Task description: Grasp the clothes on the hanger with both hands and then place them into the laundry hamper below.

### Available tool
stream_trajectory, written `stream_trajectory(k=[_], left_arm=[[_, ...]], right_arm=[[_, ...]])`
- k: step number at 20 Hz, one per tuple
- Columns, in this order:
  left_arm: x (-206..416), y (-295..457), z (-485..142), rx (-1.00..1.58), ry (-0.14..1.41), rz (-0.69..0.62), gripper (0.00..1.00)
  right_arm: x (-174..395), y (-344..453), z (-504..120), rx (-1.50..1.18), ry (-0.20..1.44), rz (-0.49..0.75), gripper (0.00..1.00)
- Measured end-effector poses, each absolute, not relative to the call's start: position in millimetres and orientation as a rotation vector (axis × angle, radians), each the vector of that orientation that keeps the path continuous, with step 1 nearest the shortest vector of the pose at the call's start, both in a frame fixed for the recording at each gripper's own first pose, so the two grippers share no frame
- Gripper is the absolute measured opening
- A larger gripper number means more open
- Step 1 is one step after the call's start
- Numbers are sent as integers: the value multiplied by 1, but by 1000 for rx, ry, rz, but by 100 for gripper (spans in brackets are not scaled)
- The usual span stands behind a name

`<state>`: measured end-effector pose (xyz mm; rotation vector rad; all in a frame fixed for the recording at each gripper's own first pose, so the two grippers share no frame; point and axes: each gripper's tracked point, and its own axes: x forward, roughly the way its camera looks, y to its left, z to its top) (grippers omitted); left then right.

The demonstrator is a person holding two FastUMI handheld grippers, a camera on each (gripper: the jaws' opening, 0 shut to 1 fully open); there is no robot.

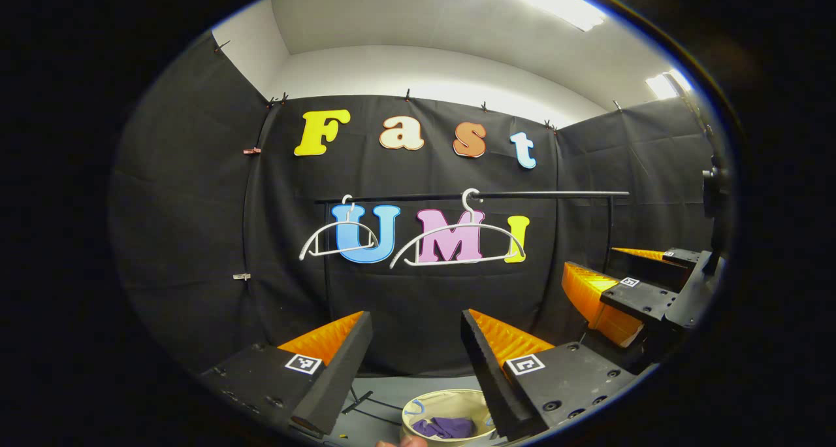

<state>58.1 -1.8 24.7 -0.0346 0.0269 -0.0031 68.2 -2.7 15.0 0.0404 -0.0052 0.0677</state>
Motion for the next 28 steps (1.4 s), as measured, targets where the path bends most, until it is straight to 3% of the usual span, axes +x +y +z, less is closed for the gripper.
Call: stream_trajectory(k=[28], left_arm=[[55,-9,24,-20,28,-8,87]], right_arm=[[66,-7,18,30,-16,67,98]])
